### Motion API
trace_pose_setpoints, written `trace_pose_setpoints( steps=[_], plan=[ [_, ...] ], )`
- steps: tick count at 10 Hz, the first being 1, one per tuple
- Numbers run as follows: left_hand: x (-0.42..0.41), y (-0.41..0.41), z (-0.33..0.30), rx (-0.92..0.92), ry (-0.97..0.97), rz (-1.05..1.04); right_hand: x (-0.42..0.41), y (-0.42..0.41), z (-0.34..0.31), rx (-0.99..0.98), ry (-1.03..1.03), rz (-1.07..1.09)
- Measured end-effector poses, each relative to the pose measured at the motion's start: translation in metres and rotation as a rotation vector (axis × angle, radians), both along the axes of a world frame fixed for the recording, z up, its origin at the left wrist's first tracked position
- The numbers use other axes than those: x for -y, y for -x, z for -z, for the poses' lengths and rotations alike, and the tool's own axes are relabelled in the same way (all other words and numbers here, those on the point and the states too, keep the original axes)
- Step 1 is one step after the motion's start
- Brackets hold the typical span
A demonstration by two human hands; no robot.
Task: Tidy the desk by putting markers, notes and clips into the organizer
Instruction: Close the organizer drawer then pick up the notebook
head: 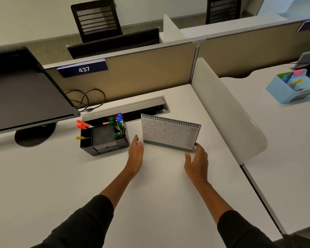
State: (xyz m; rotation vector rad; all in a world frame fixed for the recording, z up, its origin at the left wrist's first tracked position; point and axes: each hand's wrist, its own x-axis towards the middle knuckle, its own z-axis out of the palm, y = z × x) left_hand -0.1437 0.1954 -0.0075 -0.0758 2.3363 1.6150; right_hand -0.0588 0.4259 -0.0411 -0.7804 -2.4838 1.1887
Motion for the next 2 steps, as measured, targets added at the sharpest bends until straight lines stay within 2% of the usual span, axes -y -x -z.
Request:
trace_pose_setpoints(
  steps=[1,2],
  plan=[
    [0.020,-0.027,0.017,-0.064,0.116,0.021,0.018,-0.020,0.008,0.012,0.023,-0.042],
    [0.042,-0.063,0.037,-0.144,0.185,0.083,0.043,-0.043,0.019,0.058,-0.073,-0.112]
  ],
)
